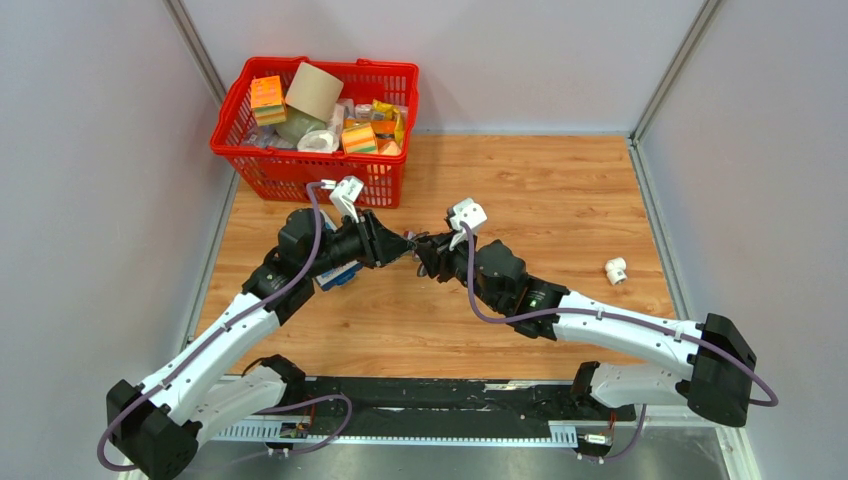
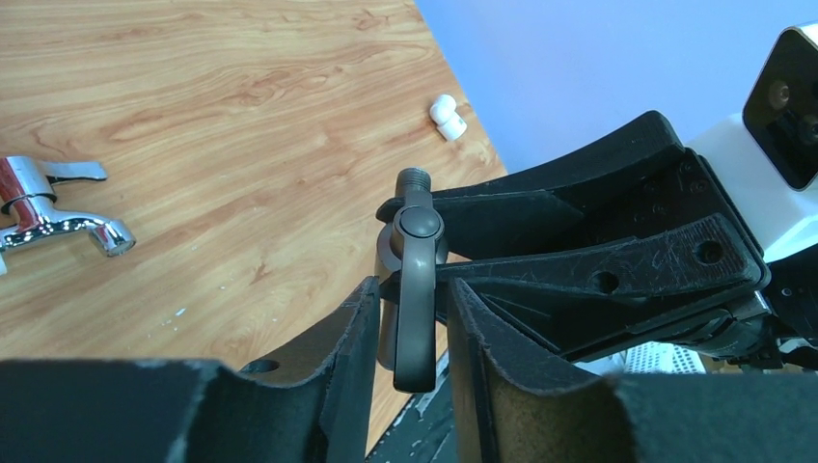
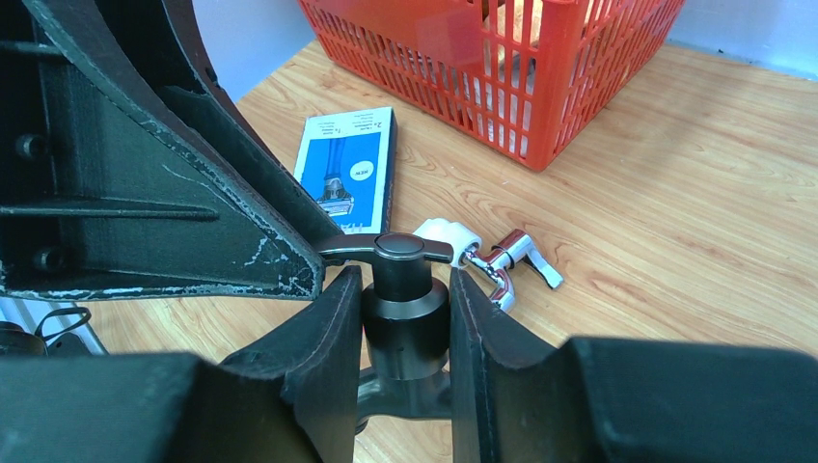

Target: Install the water faucets

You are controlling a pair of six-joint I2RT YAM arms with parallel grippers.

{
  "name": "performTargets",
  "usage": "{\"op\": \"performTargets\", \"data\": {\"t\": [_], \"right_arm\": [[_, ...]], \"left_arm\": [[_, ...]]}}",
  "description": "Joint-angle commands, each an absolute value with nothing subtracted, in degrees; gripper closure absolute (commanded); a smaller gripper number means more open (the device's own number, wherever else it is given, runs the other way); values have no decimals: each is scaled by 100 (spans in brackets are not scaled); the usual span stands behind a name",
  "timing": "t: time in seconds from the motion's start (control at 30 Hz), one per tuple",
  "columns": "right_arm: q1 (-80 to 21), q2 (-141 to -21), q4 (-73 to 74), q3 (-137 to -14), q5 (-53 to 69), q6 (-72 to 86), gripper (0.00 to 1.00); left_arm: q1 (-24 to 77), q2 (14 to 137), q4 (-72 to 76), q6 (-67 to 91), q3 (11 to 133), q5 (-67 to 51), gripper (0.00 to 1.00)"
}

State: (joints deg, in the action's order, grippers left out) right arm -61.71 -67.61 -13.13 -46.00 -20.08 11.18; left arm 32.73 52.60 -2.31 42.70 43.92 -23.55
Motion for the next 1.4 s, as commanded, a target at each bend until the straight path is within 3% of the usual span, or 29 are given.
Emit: {"op": "performTargets", "data": {"t": [0.0,0.17,0.27,0.37,0.6,0.83,1.1,1.37], "right_arm": [[-6214,-6627,-1758,-4614,-2022,1055,100],[-6196,-6645,-1775,-4597,-1934,1002,96],[-6205,-6601,-1767,-4562,-1741,827,79],[-6144,-6408,-1688,-4491,-1425,555,48],[-5310,-5881,-1029,-4395,725,159,0],[-4579,-5414,-1089,-4061,2311,-165,0],[-4526,-5291,-1257,-3885,3312,-536,5],[-4535,-5493,-1248,-3990,3919,-563,20]], "left_arm": [[3331,5273,-27,4192,4509,-2470,65],[3331,5238,114,4114,4509,-2549,100],[3331,5116,-121,3921,4518,-2462,100],[3314,4852,-500,3360,4605,-2120,100],[2839,4675,-1414,2112,5132,-2750,100],[2716,4860,-2249,1266,5756,-4155,100],[2716,4896,-3067,423,6407,-4614,100],[2716,4913,-3129,273,6469,-5054,100]]}}
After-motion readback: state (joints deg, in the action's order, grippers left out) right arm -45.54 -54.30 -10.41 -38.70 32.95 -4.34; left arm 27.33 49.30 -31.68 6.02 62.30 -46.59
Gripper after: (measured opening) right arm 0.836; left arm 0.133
